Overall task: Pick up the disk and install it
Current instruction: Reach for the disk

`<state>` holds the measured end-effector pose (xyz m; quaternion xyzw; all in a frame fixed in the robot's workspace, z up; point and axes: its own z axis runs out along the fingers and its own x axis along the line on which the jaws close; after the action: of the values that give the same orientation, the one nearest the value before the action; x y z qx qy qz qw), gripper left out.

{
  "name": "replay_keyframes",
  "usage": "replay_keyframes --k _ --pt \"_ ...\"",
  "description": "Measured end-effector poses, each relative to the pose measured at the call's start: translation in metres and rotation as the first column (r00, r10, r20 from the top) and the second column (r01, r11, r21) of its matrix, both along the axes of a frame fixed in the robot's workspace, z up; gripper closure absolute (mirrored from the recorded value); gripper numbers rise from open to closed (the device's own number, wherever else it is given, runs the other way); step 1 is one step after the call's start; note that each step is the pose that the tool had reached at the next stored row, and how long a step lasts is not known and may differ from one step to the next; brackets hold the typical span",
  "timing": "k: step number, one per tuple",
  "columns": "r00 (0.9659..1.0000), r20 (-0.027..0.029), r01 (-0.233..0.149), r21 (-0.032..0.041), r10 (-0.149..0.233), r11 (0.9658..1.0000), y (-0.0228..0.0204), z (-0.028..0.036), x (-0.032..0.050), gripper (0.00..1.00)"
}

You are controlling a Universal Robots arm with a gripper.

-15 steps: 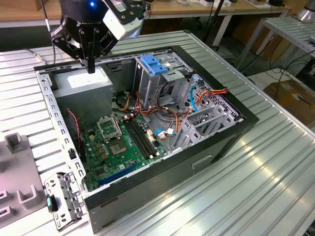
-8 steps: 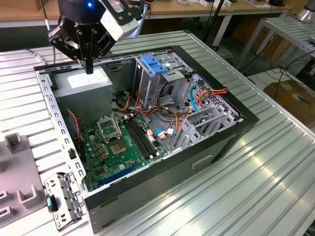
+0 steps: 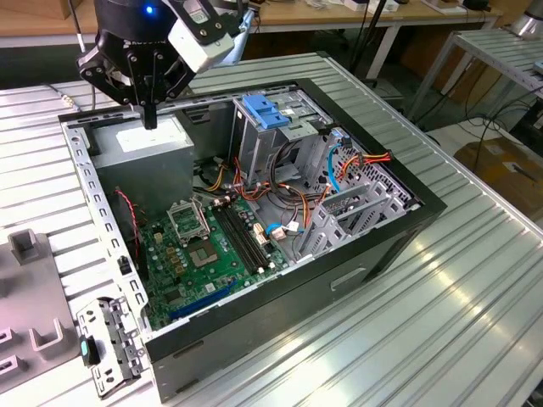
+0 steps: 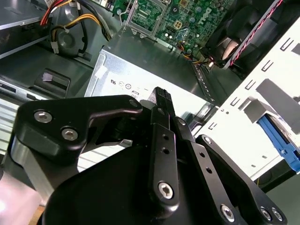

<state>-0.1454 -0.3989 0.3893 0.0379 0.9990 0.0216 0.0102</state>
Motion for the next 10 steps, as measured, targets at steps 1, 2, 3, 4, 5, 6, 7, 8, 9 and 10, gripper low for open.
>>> replay_keyframes --k 1,2,3,4,5,6,7,8,9,10 --pt "1.0000 -0.0002 0.000 0.0000 0.000 1.0000 0.0000 -0.0001 -0.0004 0.89" --pt "1.0000 -0.0005 0.000 0.0000 0.000 1.0000 0.0000 -0.0003 -0.0009 0.89" --pt "1.0000 -0.0007 0.000 0.0000 0.000 1.0000 0.0000 -0.0004 -0.0012 0.89" --pt "1.0000 -0.0009 0.000 -0.0001 0.000 1.0000 0.0000 -0.0005 -0.0014 0.89" --pt "1.0000 -0.0012 0.000 0.0000 0.000 1.0000 0.0000 -0.0007 -0.0018 0.89" --pt "1.0000 -0.0015 0.000 0.0000 0.000 1.0000 0.0000 -0.0009 -0.0023 0.89" --pt "1.0000 -0.0017 0.000 0.0000 0.000 1.0000 0.0000 -0.0011 -0.0028 0.89" --pt "1.0000 -0.0019 0.000 0.0000 0.000 1.0000 0.0000 -0.0012 -0.0032 0.89" --pt "1.0000 -0.0021 0.000 0.0000 0.000 1.0000 0.0000 -0.0014 -0.0037 0.89" --pt "1.0000 -0.0024 0.000 0.0001 0.000 1.0000 0.0000 -0.0016 -0.0040 0.89"
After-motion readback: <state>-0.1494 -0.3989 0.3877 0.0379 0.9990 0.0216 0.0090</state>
